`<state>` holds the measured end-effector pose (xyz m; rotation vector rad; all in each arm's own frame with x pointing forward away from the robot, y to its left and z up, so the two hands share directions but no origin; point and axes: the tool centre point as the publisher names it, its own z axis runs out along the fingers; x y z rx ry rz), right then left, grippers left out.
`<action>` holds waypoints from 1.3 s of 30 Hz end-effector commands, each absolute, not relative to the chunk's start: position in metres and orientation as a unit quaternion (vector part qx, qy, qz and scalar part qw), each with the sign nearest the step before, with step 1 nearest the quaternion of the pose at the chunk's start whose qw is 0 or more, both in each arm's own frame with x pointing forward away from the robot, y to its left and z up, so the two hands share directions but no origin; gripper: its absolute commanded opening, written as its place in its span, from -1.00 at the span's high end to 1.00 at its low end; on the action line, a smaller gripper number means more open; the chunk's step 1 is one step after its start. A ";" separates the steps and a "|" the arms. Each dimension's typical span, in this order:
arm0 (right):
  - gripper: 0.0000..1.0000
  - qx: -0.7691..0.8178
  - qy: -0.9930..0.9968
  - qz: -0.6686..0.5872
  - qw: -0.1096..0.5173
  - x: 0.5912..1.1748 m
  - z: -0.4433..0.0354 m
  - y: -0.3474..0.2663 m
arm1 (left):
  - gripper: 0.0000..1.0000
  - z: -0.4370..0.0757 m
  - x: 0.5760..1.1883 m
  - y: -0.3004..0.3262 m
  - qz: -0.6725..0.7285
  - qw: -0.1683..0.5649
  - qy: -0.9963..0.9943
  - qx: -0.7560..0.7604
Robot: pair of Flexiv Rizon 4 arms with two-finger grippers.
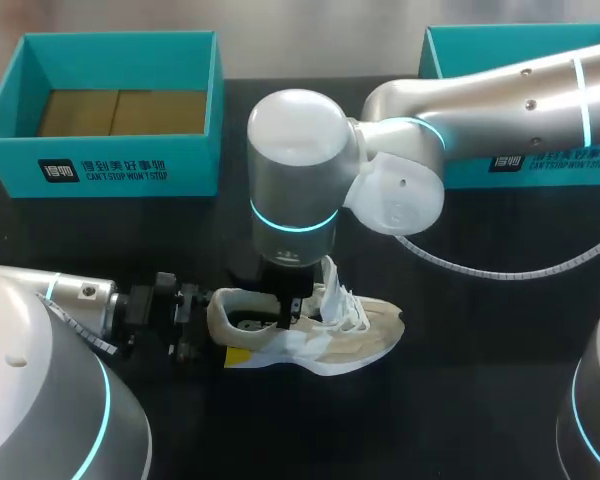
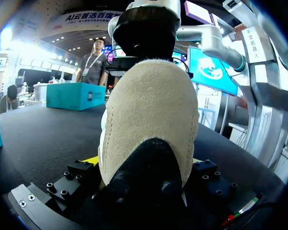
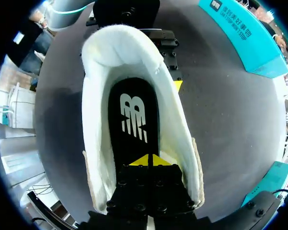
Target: Take the shoe out of the shoebox, open the shoe tongue, remove and reinsert the insole, then place the shoe into the shoebox
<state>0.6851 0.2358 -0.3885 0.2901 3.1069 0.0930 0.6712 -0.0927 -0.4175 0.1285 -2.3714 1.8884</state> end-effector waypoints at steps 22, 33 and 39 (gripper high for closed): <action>0.21 0.076 0.990 0.073 -0.098 0.692 -0.413 0.234 | 1.00 -0.420 0.671 -0.093 0.622 0.053 -0.780 0.042; 0.25 0.110 0.980 0.067 -0.151 0.665 -0.421 0.232 | 1.00 -0.420 0.671 -0.093 0.622 0.053 -0.780 0.042; 0.28 0.122 0.980 0.058 -0.146 0.653 -0.408 0.233 | 1.00 -0.420 0.671 -0.093 0.622 0.053 -0.780 0.042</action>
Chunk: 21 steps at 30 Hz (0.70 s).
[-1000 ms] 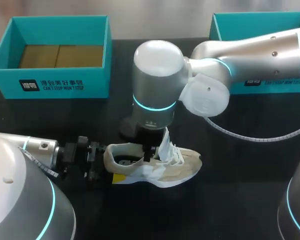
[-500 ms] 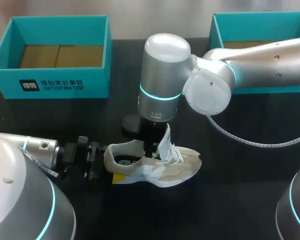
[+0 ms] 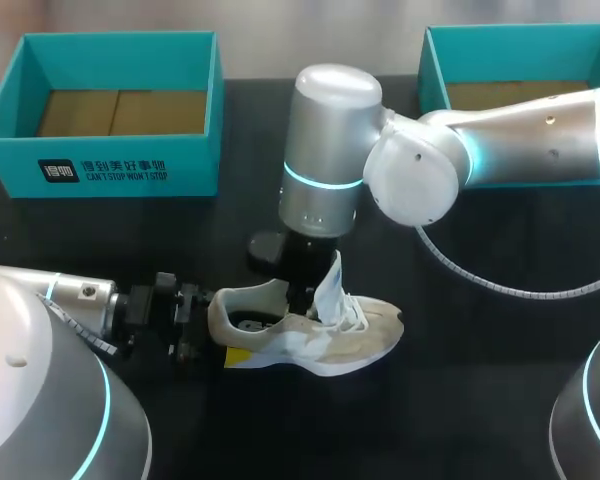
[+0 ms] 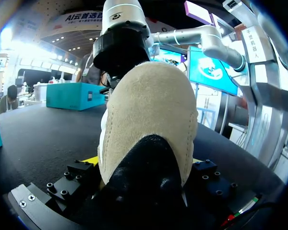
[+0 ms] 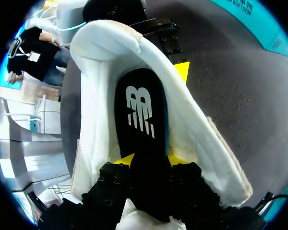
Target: Take the shoe out of the shoebox, open the shoe tongue, remove and reinsert the insole, then place the shoe into the shoebox
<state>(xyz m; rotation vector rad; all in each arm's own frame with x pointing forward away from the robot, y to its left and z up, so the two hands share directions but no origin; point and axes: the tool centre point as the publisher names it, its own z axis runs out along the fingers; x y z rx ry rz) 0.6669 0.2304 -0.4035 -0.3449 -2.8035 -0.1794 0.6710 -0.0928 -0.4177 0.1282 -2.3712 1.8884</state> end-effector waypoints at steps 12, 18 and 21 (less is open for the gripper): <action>0.21 -0.108 -0.974 -0.074 0.185 0.657 -0.427 0.242 | 1.00 -0.420 0.671 -0.093 0.622 0.053 -0.780 0.042; 1.00 -0.107 -0.971 -0.072 0.201 0.654 -0.430 0.240 | 1.00 -0.420 0.671 -0.093 0.622 0.053 -0.780 0.042; 1.00 -0.113 -0.972 -0.075 0.194 0.648 -0.423 0.236 | 1.00 -0.420 0.671 -0.093 0.622 0.053 -0.780 0.042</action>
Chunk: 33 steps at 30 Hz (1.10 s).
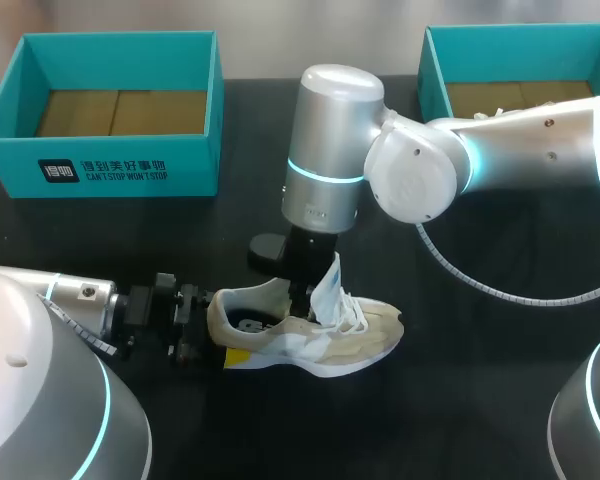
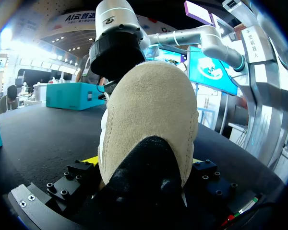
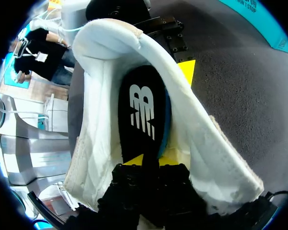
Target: Take the shoe out of the shoebox, open the shoe tongue, remove and reinsert the insole, then place the shoe into the shoebox
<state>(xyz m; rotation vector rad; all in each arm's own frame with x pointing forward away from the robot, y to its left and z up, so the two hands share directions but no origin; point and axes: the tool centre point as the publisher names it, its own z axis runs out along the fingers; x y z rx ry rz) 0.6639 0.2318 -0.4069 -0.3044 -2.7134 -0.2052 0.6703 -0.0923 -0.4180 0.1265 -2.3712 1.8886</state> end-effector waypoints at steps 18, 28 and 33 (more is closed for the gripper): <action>1.00 -0.061 -0.979 -0.175 0.083 0.631 -0.370 0.220 | 1.00 -0.420 0.671 -0.093 0.622 0.053 -0.780 0.042; 1.00 -0.021 -0.974 -0.219 0.055 0.639 -0.361 0.215 | 1.00 -0.420 0.671 -0.093 0.622 0.053 -0.780 0.042; 1.00 0.000 -0.971 -0.233 0.052 0.644 -0.358 0.212 | 1.00 -0.420 0.671 -0.093 0.622 0.053 -0.780 0.042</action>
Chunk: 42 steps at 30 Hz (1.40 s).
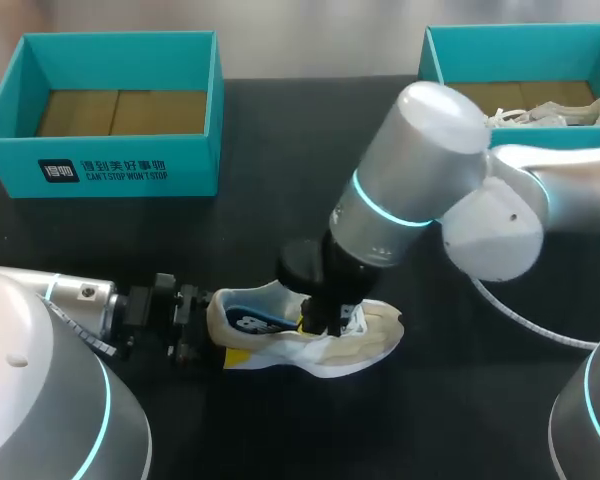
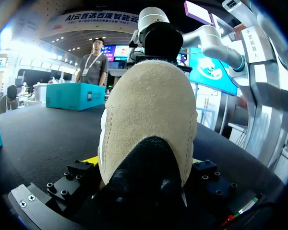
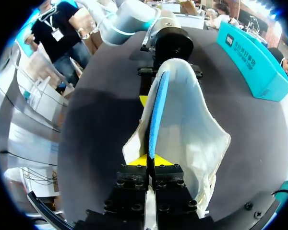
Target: Take the shoe out of the shoebox, open the shoe tongue, remove and reinsert the insole, then place the shoe into the shoebox
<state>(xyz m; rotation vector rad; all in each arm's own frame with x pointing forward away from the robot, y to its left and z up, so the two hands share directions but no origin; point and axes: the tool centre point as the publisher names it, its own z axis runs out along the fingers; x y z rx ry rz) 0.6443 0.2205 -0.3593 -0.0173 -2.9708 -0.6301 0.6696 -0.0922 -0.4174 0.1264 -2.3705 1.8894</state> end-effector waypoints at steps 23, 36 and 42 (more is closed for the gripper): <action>1.00 0.155 -0.959 -0.228 0.062 0.676 -0.330 0.249 | 1.00 -0.420 0.671 -0.093 0.622 0.053 -0.780 0.042; 1.00 0.198 -0.954 -0.205 0.094 0.679 -0.322 0.273 | 1.00 -0.420 0.671 -0.093 0.622 0.053 -0.780 0.042; 1.00 0.188 -0.956 -0.211 0.081 0.679 -0.318 0.276 | 1.00 -0.420 0.671 -0.093 0.622 0.053 -0.780 0.042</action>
